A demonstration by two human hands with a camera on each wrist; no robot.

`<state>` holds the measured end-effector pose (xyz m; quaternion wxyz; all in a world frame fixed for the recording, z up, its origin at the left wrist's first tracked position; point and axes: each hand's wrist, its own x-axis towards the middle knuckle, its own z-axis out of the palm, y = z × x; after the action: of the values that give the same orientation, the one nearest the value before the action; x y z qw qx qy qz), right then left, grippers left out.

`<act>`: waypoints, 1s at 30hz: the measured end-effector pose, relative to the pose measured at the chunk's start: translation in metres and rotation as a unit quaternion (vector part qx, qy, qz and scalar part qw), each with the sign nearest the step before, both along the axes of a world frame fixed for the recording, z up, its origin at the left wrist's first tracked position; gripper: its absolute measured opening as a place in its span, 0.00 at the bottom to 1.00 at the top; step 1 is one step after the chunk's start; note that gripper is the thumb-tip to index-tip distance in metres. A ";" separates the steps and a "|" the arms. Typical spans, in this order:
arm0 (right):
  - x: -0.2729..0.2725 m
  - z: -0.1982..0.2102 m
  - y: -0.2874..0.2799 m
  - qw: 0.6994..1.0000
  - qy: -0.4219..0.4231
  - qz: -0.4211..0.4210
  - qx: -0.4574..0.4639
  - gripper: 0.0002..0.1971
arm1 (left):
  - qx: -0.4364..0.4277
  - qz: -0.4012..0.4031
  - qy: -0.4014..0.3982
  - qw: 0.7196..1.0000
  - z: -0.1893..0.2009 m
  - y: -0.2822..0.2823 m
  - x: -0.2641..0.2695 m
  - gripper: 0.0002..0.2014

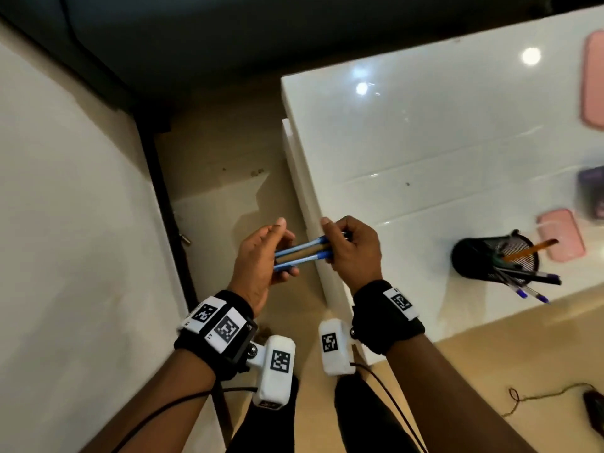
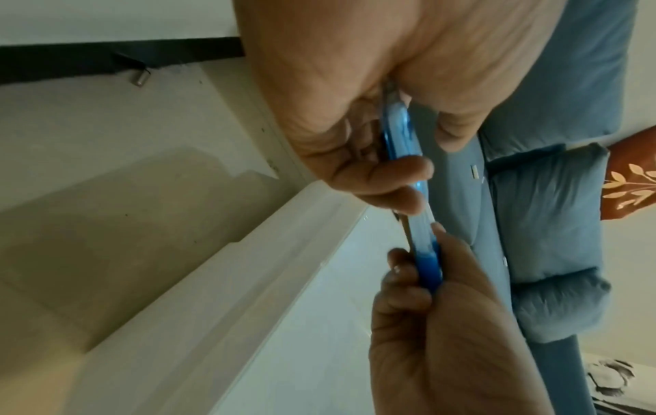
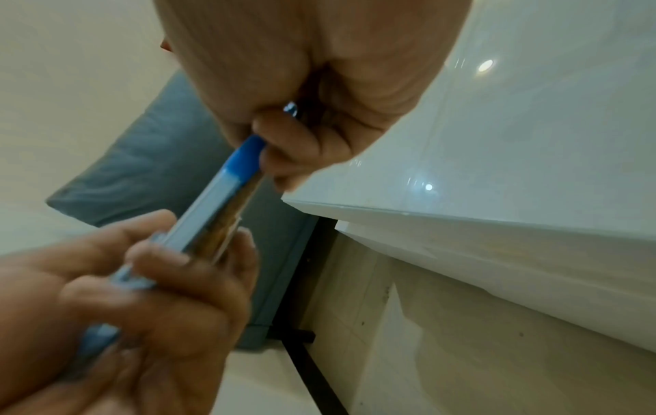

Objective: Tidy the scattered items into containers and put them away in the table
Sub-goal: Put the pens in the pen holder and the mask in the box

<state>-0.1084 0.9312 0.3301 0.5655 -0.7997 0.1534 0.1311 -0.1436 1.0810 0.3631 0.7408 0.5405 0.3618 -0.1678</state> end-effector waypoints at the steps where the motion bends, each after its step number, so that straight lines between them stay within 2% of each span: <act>1: -0.005 0.007 -0.006 0.999 0.011 -0.003 0.033 0.17 | 0.012 -0.001 -0.005 1.000 0.002 -0.012 0.002 0.17; 5: -0.018 0.041 -0.055 0.990 0.051 -0.045 0.122 0.14 | 0.051 -0.031 -0.022 0.998 0.008 -0.064 0.008 0.19; 10: -0.034 0.081 -0.142 0.988 0.052 -0.041 0.136 0.10 | 0.055 -0.107 -0.045 0.992 0.026 -0.146 0.013 0.19; 14: -0.039 0.119 -0.223 0.996 -0.001 -0.060 0.069 0.08 | 0.071 -0.170 -0.070 0.980 0.041 -0.216 0.020 0.22; 17: -0.034 0.144 -0.281 0.993 -0.080 -0.089 0.003 0.05 | 0.099 -0.190 -0.086 0.973 0.038 -0.255 0.029 0.16; 19: -0.027 0.145 -0.315 0.987 -0.113 -0.106 -0.050 0.05 | 0.129 -0.209 -0.092 0.965 0.027 -0.272 0.034 0.09; 21: -0.018 0.133 -0.339 0.982 -0.116 -0.103 -0.111 0.05 | 0.165 -0.245 -0.099 0.950 0.014 -0.280 0.036 0.14; 24: -0.006 0.105 -0.354 0.968 -0.129 -0.039 -0.210 0.06 | 0.189 -0.290 -0.093 0.933 0.004 -0.289 0.037 0.24; 26: 0.002 0.091 -0.350 0.953 -0.142 0.034 -0.267 0.06 | 0.204 -0.309 -0.097 0.924 0.000 -0.292 0.036 0.26; 30: 0.013 0.072 -0.333 0.921 -0.093 0.177 -0.335 0.07 | 0.218 -0.319 -0.124 0.914 -0.004 -0.295 0.032 0.29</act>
<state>-0.0952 0.5983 0.4017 0.2441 -0.9650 -0.0093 0.0952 -0.1113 0.7858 0.3596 0.5501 0.7920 0.1028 -0.2439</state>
